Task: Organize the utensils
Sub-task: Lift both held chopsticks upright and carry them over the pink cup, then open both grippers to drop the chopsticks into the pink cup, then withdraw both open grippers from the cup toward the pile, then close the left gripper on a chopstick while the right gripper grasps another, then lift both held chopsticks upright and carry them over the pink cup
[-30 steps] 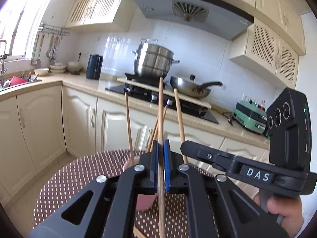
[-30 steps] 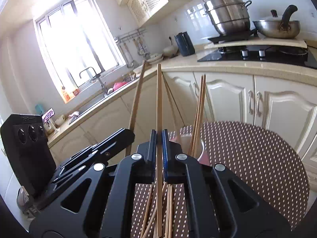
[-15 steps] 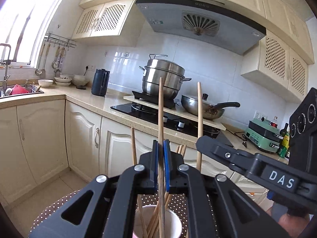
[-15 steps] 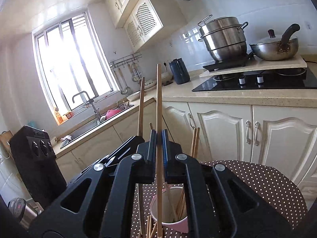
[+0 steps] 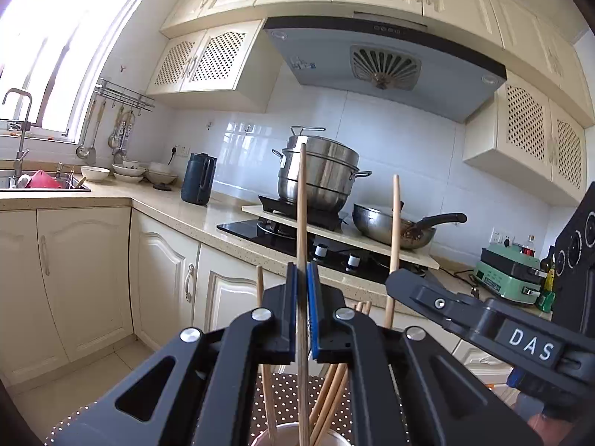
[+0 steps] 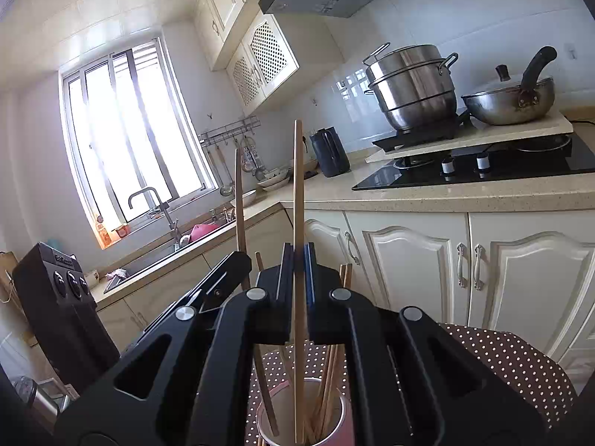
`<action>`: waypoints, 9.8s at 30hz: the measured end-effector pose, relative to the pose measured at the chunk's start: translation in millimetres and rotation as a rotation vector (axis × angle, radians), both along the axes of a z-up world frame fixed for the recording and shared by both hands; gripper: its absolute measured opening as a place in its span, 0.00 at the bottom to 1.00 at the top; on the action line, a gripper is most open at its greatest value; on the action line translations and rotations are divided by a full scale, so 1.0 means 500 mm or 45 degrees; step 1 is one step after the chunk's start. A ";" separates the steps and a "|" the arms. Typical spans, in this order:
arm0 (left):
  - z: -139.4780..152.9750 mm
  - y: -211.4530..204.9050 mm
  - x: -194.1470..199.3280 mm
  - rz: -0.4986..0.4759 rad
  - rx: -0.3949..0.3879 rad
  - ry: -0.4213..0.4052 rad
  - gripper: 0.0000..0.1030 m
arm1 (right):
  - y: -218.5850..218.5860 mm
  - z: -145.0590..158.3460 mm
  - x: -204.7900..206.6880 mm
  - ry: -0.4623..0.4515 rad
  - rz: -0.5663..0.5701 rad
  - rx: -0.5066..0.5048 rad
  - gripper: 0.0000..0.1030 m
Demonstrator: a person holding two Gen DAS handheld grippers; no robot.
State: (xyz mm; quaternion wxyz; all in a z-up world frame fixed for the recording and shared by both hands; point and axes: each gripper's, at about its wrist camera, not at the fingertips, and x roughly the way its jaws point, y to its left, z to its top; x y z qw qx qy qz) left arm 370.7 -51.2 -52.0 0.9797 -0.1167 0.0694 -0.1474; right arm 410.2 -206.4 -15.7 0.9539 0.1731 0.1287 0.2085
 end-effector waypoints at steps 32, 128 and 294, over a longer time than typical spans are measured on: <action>-0.098 0.055 -0.111 0.001 0.081 0.126 0.05 | -0.007 -0.078 -0.069 0.045 -0.065 0.024 0.06; -0.284 0.145 -0.265 -0.081 0.227 0.926 0.05 | 0.106 -0.333 -0.211 0.719 0.187 -0.393 0.33; -0.075 0.017 -0.077 -0.025 0.016 -0.040 0.06 | 0.048 0.023 -0.051 -0.021 0.048 -0.142 0.05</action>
